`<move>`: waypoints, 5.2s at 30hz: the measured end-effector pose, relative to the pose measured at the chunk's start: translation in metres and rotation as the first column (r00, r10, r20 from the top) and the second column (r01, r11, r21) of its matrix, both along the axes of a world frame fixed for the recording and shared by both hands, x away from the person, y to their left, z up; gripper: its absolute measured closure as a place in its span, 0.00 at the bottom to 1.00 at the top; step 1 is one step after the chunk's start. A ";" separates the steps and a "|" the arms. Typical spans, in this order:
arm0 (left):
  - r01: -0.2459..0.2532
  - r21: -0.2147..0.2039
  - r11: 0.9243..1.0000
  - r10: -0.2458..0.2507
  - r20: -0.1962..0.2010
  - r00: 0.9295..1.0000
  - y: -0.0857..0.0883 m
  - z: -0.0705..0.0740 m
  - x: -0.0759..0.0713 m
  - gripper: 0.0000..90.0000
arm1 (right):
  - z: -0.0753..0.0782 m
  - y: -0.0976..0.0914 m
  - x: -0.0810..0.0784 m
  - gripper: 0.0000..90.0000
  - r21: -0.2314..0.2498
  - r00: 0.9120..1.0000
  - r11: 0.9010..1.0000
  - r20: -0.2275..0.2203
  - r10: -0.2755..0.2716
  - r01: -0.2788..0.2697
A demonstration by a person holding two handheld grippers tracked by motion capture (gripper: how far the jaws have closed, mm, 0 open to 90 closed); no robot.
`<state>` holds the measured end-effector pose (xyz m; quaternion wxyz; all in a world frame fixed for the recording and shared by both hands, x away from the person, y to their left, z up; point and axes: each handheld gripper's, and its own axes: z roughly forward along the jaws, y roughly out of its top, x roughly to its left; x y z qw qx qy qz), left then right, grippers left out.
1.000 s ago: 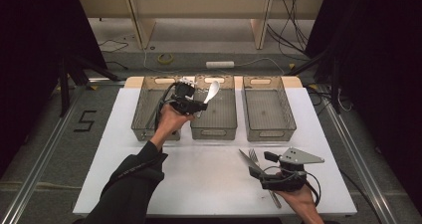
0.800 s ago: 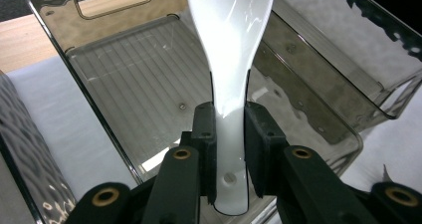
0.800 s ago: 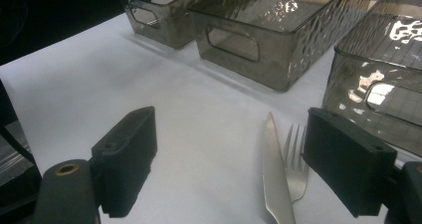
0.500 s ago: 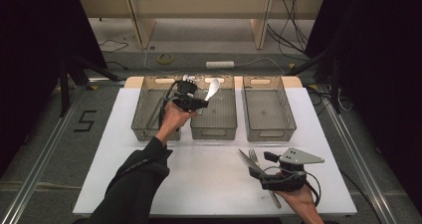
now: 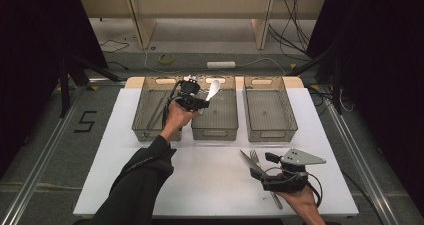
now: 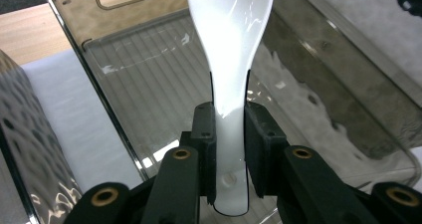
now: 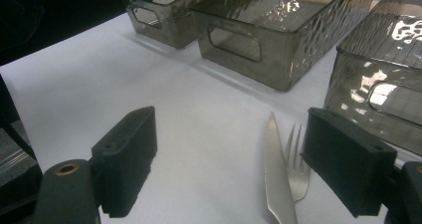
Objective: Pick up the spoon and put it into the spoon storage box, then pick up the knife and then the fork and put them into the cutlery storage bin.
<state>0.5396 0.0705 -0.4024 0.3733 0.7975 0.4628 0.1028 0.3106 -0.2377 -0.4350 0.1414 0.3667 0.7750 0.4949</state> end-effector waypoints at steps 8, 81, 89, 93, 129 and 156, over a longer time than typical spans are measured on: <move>-0.023 0.004 1.000 0.023 -0.012 1.000 0.004 -0.005 0.004 0.83 | 0.000 0.000 0.000 0.25 0.001 1.000 1.000 -0.001 0.001 -0.001; 0.236 -0.104 0.966 -0.225 0.111 0.968 0.066 0.022 -0.129 0.23 | -0.004 -0.001 0.004 0.25 -0.052 0.998 0.999 -0.055 0.009 -0.012; 0.238 -0.119 0.964 -0.223 0.124 0.967 0.067 0.013 -0.142 0.22 | -0.004 -0.001 0.004 0.25 -0.065 0.998 0.998 -0.061 0.009 -0.013; 0.231 -0.132 0.964 -0.215 0.128 0.968 0.070 0.009 -0.147 0.22 | -0.005 -0.003 0.005 0.25 -0.080 0.998 0.997 -0.069 0.007 -0.012; 0.201 -0.169 0.965 -0.163 0.219 0.962 0.095 -0.015 -0.182 0.21 | -0.017 -0.023 0.018 0.33 -0.322 0.975 0.947 -0.213 -0.071 -0.001; 0.182 -0.145 0.972 -0.142 0.254 0.957 0.103 -0.018 -0.194 0.20 | -0.012 -0.015 0.031 0.51 -0.505 0.923 0.841 -0.385 -0.016 -0.196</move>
